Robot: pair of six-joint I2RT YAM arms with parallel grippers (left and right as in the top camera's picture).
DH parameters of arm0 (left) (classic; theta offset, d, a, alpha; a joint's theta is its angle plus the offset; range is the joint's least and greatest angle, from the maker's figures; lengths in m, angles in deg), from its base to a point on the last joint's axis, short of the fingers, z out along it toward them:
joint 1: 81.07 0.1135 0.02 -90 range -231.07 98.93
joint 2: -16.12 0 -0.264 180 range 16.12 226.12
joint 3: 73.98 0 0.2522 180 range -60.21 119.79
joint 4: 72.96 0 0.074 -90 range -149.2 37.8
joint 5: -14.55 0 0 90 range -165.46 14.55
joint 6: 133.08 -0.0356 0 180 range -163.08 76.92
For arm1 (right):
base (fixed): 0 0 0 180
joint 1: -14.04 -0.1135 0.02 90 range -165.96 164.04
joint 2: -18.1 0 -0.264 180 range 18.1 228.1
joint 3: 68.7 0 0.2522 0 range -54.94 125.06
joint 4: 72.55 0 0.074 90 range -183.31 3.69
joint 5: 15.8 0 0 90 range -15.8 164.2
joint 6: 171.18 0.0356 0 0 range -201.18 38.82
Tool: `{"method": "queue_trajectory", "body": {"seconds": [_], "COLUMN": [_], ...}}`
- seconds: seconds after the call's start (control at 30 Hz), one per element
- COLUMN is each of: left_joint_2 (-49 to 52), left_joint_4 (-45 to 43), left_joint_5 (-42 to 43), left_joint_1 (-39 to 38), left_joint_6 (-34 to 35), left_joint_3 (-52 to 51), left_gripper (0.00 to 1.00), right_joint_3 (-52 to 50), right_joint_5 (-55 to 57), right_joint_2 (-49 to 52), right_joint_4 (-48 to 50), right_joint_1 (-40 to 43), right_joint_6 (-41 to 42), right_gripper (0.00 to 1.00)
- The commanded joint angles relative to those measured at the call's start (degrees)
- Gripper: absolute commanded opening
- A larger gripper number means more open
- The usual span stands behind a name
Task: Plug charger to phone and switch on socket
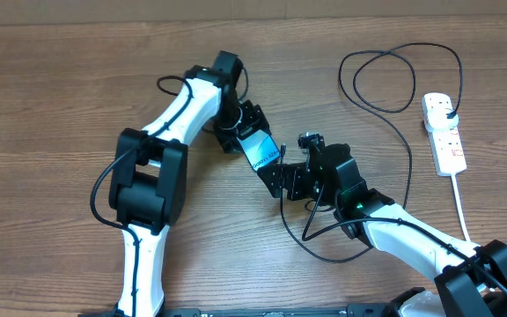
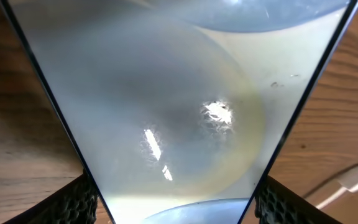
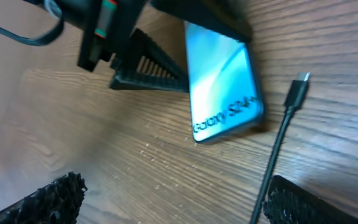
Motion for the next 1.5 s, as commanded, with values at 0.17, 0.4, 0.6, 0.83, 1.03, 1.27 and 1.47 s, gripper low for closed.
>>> {"method": "queue_trajectory", "body": {"seconds": [0.17,0.4,0.6,0.83,1.03,1.27,1.47], "left_joint_2": [0.48,0.48,0.39,-0.02,-0.24,-6.73,-19.56], "left_joint_4": [0.15,1.49,1.77,2.14,2.12,2.6,4.35], "left_joint_5": [9.94,14.43,18.47,18.49,16.33,10.38,-6.8], "left_joint_1": [0.61,0.57,0.57,0.57,0.57,2.16,1.7], "left_joint_6": [-3.69,-5.66,-5.84,-5.86,-5.86,-11.52,-18.34], "left_joint_3": [5.29,5.7,5.7,5.7,5.7,8.57,7.17], "left_gripper": [0.26,0.26,0.23,0.23,0.54,1.0,1.0], "right_joint_3": [1.4,4.44,8.57,11.37,12.13,15.78,18.1], "right_joint_5": [5.95,5.44,8.35,9.92,8.96,9.6,-0.79], "right_joint_2": [2.4,7.08,10.86,15.54,15.23,6.82,2.16], "right_joint_4": [3.04,7.32,7.48,7.41,6.19,-1.14,-4.85], "right_joint_1": [-0.11,0.63,0.63,0.63,0.63,3.3,9.81], "right_joint_6": [-1.49,-0.37,1.73,5.53,8.31,8.07,12.33], "right_gripper": [0.99,0.96,0.79,0.5,0.04,0.04,0.04]}}
